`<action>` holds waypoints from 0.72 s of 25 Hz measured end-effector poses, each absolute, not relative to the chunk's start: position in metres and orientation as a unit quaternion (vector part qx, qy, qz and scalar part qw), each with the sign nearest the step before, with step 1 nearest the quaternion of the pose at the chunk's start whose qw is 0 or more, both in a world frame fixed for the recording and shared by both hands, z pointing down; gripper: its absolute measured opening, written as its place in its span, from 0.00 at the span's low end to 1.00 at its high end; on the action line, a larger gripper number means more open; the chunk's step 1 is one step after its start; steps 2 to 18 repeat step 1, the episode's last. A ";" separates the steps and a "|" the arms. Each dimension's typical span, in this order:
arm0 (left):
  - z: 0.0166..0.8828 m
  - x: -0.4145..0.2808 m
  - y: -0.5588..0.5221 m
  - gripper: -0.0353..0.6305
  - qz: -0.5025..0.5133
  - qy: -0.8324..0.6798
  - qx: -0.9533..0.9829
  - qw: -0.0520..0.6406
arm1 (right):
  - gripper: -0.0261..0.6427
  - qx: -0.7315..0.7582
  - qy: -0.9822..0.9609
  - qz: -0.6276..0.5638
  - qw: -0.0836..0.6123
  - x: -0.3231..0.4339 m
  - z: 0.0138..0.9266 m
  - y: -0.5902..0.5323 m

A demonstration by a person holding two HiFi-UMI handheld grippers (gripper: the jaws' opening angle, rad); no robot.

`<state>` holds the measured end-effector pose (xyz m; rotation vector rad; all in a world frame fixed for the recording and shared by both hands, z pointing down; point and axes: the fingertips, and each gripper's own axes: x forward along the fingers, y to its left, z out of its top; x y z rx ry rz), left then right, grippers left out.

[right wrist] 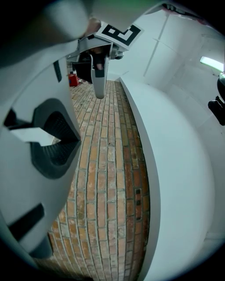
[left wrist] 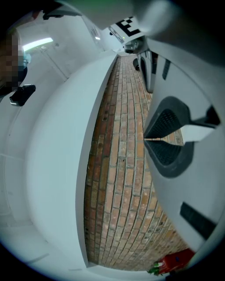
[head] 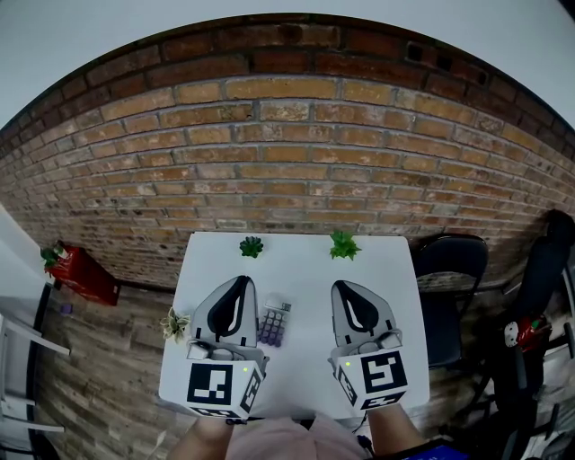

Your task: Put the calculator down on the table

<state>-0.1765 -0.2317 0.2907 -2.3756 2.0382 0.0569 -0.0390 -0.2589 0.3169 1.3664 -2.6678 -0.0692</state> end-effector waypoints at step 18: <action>0.291 -0.177 -0.232 0.09 0.018 0.651 -0.759 0.005 | 0.04 0.454 -0.888 -0.023 0.072 -0.040 0.317 -0.259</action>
